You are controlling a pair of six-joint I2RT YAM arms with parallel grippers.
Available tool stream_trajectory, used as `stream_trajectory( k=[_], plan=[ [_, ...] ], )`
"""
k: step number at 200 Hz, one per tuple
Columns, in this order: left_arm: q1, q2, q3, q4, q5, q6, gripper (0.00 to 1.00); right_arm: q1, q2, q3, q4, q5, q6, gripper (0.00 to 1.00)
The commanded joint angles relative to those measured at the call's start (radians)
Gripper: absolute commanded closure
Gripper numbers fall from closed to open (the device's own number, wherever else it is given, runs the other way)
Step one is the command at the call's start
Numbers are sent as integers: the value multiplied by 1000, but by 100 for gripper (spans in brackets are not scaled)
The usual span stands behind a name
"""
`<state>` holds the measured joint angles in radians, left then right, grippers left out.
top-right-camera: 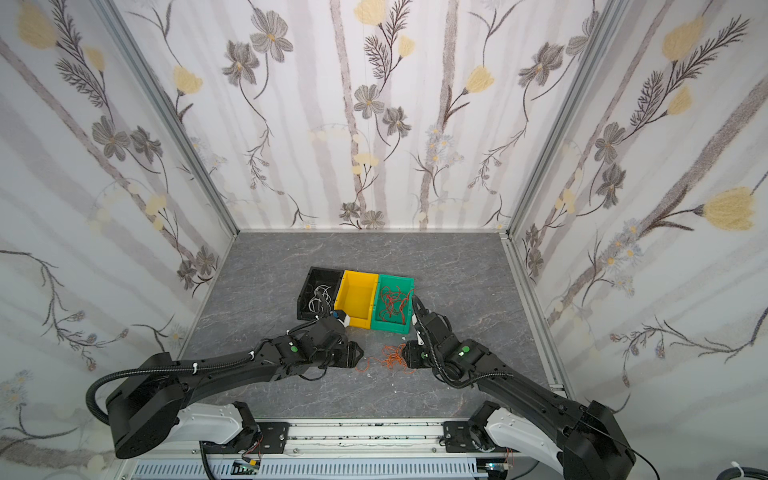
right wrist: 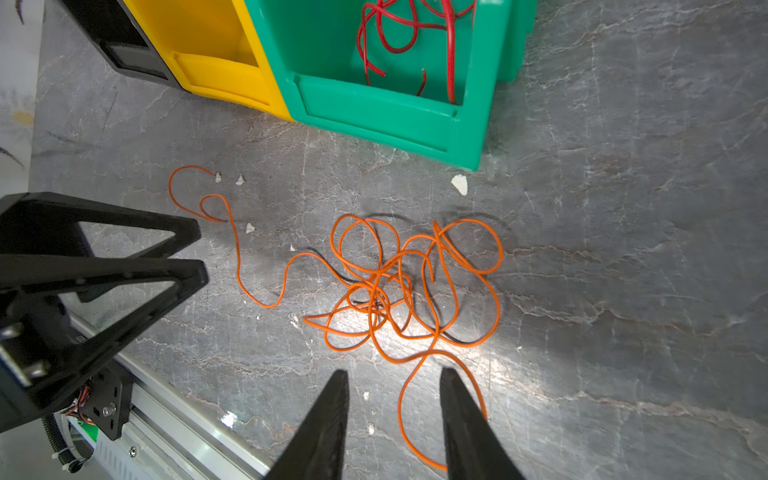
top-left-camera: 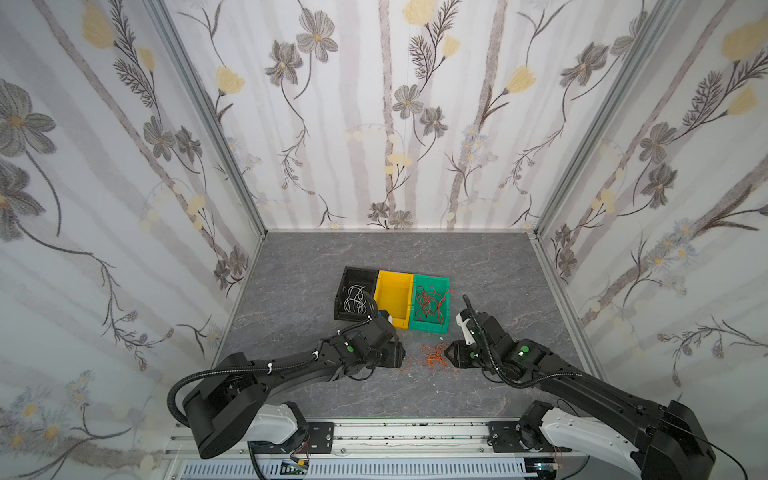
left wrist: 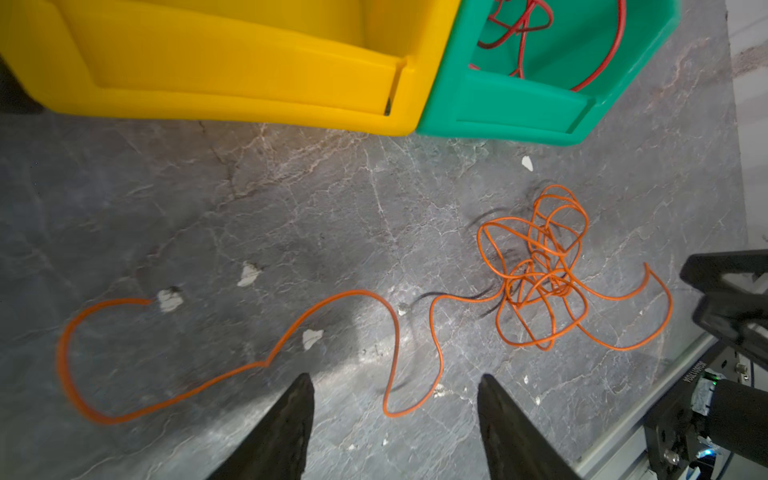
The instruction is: Untangle the cables
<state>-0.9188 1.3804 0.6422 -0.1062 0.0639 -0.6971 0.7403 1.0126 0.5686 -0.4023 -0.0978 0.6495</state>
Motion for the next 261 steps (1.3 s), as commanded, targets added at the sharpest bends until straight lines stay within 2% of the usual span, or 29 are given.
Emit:
stream_trajectory(
  k=[1,16,51,63,86,115,127,186,227,261],
  plan=[
    [-8,58,14,58,-8,-16,36,4,11,10,40,1,-1,61],
    [-13,102,17,76,-7,-19,37,5,17,10,46,0,-1,61],
    [-14,146,25,84,-41,-21,49,8,19,9,48,1,-2,61],
    [-14,149,29,92,-38,-21,58,8,20,7,48,3,-2,61],
    [-14,143,31,90,-44,-22,83,9,26,8,48,3,-2,61],
    [-14,84,28,60,-55,-16,95,14,37,25,43,4,-12,59],
    [-14,42,28,42,-64,-13,100,19,46,39,38,9,-22,56],
    [-9,-171,24,-53,-107,-4,100,74,200,96,100,38,-48,34],
    [-2,-271,17,-113,-147,0,100,94,350,122,140,38,-50,35],
    [16,-373,9,-184,-208,2,100,116,374,99,132,72,-46,35]
  ],
)
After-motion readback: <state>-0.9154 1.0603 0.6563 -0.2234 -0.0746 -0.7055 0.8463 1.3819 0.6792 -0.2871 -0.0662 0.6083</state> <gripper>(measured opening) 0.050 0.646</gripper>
